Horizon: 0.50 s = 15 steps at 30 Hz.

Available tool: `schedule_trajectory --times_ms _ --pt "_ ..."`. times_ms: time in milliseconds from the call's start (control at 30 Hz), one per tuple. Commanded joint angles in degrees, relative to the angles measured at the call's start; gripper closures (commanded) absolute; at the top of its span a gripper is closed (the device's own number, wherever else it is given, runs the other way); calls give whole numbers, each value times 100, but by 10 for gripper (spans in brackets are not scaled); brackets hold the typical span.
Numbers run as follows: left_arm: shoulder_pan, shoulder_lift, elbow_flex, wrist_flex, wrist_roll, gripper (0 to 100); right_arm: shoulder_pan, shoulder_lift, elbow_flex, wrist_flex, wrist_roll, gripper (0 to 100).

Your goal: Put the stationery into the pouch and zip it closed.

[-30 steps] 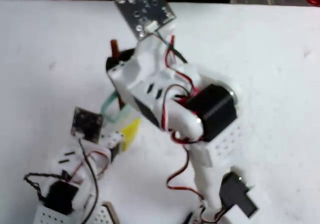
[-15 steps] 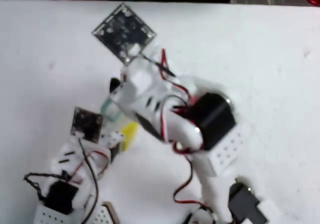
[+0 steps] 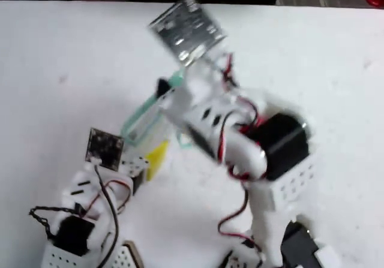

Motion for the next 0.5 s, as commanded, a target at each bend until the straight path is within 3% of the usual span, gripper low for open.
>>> schedule_trajectory --times_ms 0,133,300,467 --pt "-31 48 -53 -79 -18 732 1095 171 105 -154 18 806" --pt "-31 48 -53 -88 -18 732 2369 708 193 -145 -615 988" --pt "-31 48 -53 -88 -18 732 3442 1745 193 -110 -1152 916" --pt "-31 48 -53 -88 -18 732 3574 3301 185 -145 -1231 868"
